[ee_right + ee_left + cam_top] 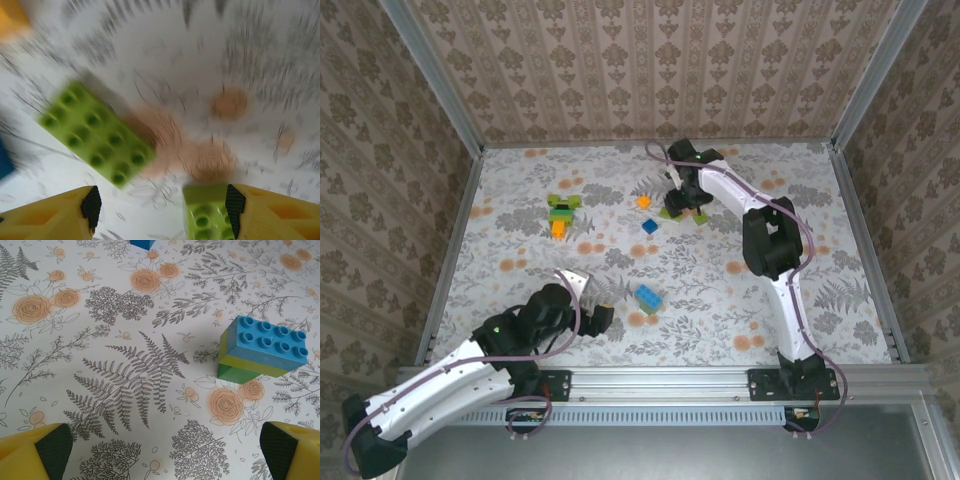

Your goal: Assemble a carrot with lego

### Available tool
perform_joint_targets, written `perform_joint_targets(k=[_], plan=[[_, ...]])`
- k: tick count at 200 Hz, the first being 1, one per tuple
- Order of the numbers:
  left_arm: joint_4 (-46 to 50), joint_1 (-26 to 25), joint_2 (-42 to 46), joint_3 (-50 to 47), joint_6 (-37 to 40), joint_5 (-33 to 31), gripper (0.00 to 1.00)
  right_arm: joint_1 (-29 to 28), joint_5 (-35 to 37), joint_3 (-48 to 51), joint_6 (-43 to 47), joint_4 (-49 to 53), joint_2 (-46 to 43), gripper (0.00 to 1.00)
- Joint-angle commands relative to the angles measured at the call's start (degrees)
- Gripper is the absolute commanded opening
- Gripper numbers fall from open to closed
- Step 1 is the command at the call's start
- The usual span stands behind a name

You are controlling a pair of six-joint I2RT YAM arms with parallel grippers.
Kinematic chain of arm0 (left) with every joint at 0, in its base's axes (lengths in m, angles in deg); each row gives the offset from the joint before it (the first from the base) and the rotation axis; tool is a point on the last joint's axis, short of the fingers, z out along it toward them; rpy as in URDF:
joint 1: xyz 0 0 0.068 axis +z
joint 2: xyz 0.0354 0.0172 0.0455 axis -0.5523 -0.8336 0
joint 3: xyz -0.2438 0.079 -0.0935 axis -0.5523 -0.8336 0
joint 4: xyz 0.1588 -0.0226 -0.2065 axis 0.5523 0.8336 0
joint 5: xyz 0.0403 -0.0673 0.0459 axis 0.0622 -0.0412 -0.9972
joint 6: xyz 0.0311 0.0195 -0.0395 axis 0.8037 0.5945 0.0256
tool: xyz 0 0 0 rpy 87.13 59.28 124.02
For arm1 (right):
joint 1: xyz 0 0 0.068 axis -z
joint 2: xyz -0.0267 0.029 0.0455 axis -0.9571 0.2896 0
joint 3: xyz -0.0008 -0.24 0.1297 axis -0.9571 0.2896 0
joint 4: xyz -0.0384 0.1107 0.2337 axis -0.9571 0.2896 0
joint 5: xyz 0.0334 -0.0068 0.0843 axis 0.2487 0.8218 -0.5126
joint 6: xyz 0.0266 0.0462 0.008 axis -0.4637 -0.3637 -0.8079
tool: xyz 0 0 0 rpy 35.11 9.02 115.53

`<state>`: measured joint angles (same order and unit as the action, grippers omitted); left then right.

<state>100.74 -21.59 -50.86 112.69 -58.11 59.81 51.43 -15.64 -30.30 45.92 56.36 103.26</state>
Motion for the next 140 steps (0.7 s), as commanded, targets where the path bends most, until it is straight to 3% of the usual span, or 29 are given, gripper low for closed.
perform_joint_targets(k=[1,46,118,140], plan=[[-0.75,-0.29,-0.63,-0.22,0.85,-0.65,0.99,1.65,-0.09,6.39,-1.68,-2.51,-6.22,0.7],[-0.68,-0.33,-0.54,-0.21,0.86,-0.51,0.99,2.49,-0.27,13.94,-1.87,-6.2,-8.5,0.69],[-0.68,-0.28,0.07,-0.31,0.95,-0.26,0.99,3.19,-0.12,16.25,-3.27,-8.19,-9.86,0.68],[-0.63,-0.27,0.08,-0.31,0.93,-0.23,0.99,3.4,-0.46,16.14,-3.31,-7.99,-9.06,0.62]])
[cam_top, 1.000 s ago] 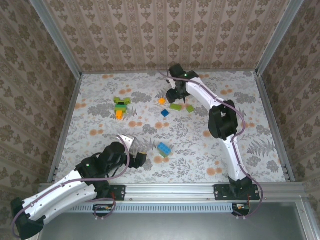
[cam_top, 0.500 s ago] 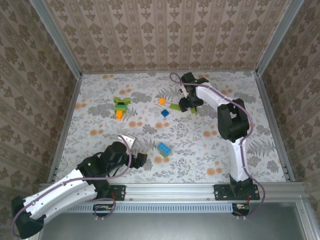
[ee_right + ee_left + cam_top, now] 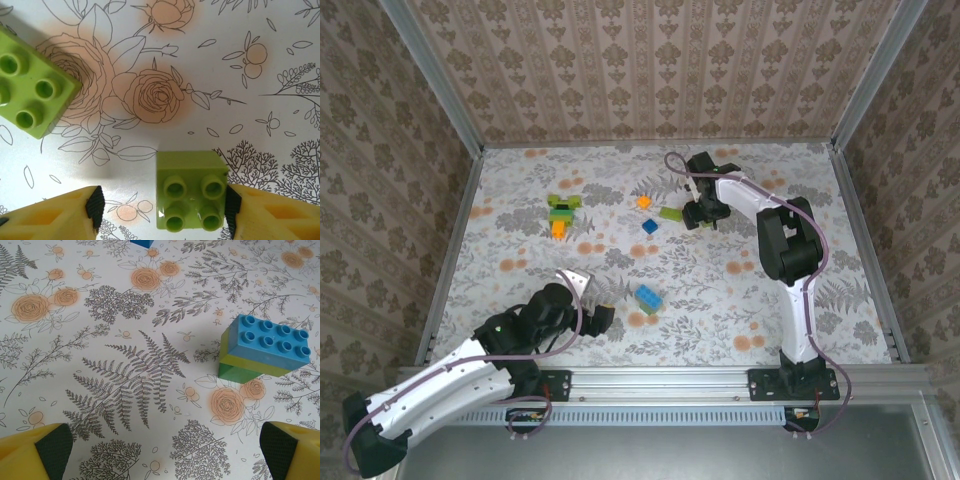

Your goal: Assemble a carrot with lego

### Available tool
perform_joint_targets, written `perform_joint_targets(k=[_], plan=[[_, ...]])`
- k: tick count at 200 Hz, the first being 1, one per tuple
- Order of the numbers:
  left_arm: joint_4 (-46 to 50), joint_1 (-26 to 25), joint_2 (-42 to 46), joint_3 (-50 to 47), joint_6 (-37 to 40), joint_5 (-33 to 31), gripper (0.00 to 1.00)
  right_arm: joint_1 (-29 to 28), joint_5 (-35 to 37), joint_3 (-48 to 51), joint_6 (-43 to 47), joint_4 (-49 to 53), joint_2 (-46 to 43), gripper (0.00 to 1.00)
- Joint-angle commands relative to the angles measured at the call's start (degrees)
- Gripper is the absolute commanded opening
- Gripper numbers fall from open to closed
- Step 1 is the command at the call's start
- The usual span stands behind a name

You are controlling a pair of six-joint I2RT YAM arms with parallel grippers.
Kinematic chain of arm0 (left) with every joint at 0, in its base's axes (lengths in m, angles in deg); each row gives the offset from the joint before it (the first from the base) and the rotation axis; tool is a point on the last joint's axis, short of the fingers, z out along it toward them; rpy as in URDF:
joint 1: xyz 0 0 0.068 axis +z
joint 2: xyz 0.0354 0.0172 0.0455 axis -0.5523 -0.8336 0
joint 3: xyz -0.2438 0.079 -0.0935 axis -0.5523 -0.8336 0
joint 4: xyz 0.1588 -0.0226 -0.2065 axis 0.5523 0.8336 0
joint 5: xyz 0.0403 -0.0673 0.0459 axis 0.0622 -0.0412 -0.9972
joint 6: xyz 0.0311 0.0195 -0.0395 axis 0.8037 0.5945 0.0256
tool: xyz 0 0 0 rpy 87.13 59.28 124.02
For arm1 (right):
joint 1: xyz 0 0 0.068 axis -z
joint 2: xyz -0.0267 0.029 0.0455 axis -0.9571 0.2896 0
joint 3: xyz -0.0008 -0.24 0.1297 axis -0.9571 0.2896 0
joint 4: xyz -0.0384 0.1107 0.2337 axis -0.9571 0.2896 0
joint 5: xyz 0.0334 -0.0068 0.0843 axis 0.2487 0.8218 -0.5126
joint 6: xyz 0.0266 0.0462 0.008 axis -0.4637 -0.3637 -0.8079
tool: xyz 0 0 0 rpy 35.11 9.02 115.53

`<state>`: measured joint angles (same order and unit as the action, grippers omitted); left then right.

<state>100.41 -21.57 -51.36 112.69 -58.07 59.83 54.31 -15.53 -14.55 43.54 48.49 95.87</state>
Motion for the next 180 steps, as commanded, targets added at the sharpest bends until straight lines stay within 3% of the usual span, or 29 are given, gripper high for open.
perform_joint_targets(k=[1,48,84,131,180], plan=[[-0.33,-0.29,0.58,-0.31,0.87,-0.29,0.99,0.54,-0.61,0.39,-0.96,-0.14,-1.66,0.61],[-0.44,-0.29,0.5,-0.39,0.92,-0.32,0.99,0.67,-0.95,0.36,-1.16,0.19,-1.29,0.45],[-0.43,-0.31,0.66,-0.44,0.92,-0.3,0.99,0.77,-1.31,0.34,-1.16,0.68,-0.61,0.44],[-0.52,-0.35,0.73,-0.39,0.88,-0.17,0.99,0.79,-2.24,2.2,-1.95,-0.07,-1.25,0.32],[-0.56,-0.36,0.86,-0.48,0.97,-0.05,0.99,-0.78,-2.41,7.93,-2.98,-0.11,-8.89,0.3]])
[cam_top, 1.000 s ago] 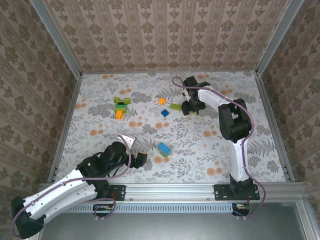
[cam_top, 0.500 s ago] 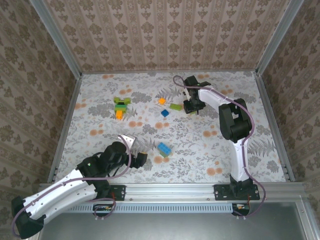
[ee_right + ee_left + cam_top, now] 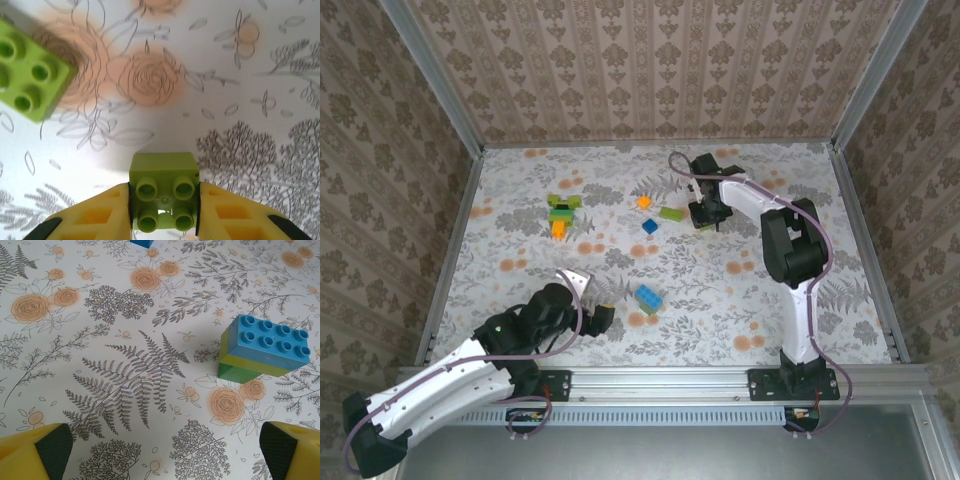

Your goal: Assemble a carrot with lego

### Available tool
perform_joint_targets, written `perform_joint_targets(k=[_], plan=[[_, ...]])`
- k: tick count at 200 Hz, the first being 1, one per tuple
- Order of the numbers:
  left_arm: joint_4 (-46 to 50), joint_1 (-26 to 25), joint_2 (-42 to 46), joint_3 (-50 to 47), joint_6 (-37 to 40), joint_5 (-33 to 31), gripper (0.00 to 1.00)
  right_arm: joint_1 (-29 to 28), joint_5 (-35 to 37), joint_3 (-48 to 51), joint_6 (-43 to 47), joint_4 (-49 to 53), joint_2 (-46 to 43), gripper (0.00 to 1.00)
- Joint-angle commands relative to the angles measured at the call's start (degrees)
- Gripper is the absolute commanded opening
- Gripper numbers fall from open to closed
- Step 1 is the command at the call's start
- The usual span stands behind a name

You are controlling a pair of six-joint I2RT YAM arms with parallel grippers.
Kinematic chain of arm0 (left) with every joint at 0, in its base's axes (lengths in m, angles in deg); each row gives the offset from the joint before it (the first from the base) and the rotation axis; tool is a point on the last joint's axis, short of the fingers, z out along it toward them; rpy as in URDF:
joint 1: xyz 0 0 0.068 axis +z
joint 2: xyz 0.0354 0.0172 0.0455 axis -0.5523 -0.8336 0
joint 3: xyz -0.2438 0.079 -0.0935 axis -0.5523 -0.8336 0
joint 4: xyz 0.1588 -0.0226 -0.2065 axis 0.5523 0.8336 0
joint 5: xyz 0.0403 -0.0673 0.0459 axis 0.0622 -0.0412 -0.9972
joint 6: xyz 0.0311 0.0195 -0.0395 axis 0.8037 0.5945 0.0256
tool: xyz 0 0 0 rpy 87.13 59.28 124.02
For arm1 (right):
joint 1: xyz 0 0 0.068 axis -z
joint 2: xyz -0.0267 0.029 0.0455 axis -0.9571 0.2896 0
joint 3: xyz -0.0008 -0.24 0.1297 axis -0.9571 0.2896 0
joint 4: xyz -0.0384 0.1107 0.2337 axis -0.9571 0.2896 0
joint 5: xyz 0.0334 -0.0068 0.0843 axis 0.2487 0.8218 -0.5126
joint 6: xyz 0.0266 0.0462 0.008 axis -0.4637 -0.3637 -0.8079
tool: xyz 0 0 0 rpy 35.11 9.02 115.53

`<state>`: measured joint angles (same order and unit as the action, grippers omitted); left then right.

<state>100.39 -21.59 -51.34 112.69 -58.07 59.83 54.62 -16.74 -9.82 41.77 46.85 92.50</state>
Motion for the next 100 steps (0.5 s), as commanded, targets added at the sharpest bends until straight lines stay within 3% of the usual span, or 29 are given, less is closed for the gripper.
perform_joint_targets(k=[1,41,100], plan=[[-0.56,-0.34,0.87,-0.48,1.0,-0.06,0.99,-1.2,-1.21,3.39,-1.23,1.59,-5.76,0.3],[-0.47,-0.33,0.99,-0.49,0.94,0.07,0.99,-7.51,-1.57,8.57,-1.88,6.18,-16.39,0.3],[-0.5,-0.38,0.99,-0.54,0.94,-0.14,0.99,-21.75,-7.57,14.03,-5.49,11.22,-28.65,0.3]])
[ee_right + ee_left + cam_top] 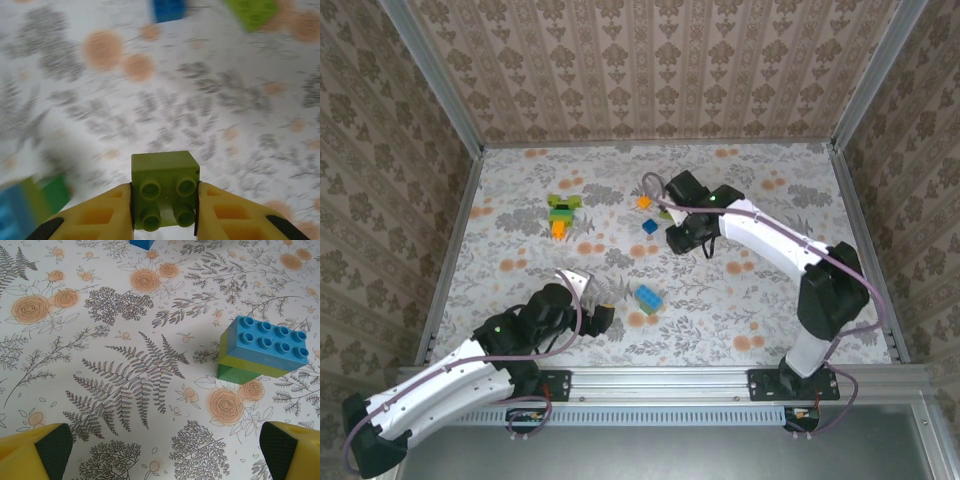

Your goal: Assemble a carrot with lego

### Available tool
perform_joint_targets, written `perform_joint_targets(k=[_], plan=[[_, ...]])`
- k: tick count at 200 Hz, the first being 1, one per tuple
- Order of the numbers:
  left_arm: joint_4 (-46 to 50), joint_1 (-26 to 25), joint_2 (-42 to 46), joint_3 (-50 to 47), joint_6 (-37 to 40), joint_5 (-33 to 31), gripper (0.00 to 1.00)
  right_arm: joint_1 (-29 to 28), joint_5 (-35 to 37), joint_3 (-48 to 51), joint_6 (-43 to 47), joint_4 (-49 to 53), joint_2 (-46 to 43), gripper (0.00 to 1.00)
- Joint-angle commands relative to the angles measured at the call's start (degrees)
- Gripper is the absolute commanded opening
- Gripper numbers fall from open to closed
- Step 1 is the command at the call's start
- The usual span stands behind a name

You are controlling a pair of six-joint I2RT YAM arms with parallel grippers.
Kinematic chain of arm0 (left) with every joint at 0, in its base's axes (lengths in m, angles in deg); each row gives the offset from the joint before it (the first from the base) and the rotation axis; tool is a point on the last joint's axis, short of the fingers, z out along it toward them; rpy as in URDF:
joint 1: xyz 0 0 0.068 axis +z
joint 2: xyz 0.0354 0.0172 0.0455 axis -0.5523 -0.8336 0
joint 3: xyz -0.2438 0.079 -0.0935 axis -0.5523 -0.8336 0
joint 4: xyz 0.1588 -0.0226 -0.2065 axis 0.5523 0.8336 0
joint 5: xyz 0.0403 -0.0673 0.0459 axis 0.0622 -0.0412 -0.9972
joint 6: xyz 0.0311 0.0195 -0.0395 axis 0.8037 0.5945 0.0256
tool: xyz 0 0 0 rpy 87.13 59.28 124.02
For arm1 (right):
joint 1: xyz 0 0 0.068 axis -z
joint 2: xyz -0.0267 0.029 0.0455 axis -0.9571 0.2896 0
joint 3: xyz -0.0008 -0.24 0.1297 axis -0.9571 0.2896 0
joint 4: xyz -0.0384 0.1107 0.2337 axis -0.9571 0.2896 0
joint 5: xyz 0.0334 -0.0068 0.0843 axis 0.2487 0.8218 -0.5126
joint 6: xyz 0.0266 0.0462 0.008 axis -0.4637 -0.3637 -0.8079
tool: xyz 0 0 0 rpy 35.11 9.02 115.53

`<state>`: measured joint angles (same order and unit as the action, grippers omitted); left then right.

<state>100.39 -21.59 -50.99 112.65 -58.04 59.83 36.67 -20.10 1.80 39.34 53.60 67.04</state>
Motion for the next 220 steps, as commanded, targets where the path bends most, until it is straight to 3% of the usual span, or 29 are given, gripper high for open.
perform_joint_targets(k=[1,73,220], plan=[[-0.5,-0.41,0.64,-0.51,0.92,-0.15,0.99,-3.96,-4.32,2.45,-3.13,4.52,-3.24,0.3],[-0.42,-0.35,0.64,-0.44,0.88,-0.15,0.99,-16.03,-3.87,2.24,-7.98,6.51,-4.75,0.3],[-0.4,-0.39,0.53,-0.44,0.83,-0.32,0.99,-19.32,1.61,0.4,-8.3,5.94,1.94,0.3]])
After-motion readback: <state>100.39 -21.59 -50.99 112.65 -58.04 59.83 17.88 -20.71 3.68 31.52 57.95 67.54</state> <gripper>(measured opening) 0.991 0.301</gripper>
